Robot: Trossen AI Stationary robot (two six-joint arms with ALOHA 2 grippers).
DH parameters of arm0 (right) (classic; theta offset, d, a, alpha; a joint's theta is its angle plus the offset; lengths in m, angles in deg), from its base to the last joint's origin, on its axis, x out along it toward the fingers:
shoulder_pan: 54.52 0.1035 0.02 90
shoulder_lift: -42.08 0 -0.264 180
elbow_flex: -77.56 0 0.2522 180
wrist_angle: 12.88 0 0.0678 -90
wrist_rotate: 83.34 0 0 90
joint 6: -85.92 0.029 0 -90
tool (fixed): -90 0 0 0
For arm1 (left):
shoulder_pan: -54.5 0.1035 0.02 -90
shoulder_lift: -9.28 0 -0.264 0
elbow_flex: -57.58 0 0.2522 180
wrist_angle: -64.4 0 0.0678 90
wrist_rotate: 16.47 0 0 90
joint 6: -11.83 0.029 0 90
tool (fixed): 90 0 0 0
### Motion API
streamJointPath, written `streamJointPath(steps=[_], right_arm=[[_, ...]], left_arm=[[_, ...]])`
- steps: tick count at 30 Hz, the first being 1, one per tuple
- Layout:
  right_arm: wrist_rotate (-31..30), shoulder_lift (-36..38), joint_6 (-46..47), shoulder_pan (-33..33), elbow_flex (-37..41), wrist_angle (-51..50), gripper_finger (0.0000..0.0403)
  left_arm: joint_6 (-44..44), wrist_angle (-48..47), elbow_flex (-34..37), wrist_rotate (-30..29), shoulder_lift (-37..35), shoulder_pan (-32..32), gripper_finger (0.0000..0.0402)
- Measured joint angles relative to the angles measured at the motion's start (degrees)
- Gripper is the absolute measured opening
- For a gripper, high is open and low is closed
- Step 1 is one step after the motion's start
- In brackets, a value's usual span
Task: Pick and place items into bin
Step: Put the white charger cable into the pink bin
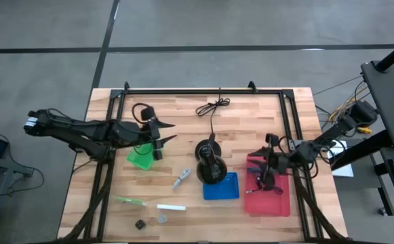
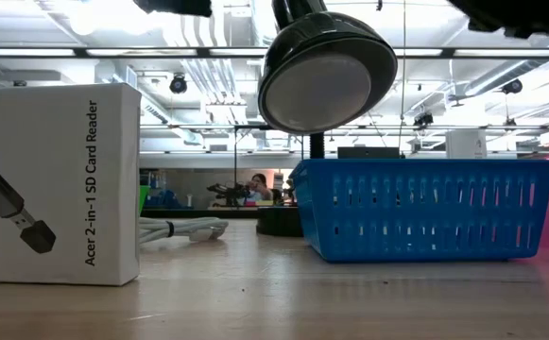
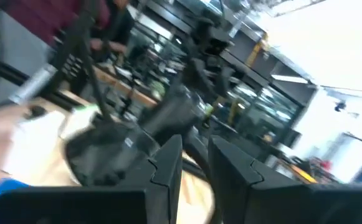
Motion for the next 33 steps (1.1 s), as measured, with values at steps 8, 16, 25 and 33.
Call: streamJointPath(steps=[8,16,25,33], right_arm=[[-2.7,0.0,-7.6,-2.3,0.9,0.0,0.0068],[-2.7,0.0,-10.4,-2.4,0.3,0.4,0.0068],[-2.8,0.0,-10.8,-2.4,0.3,0.4,0.0068],[-2.9,0.1,-11.3,-2.5,0.4,0.4,0.0068]], left_arm=[[-6.7,-0.6,-1.3,0.0,5.0,0.0,0.0152],[-31.1,-15.3,-4.7,2.3,8.0,-0.1,0.0152],[-60.1,-23.1,-6.1,19.1,14.4,-0.1,0.0152],[-65.4,-23.1,-6.6,27.6,22.6,-0.1,0.0152]])
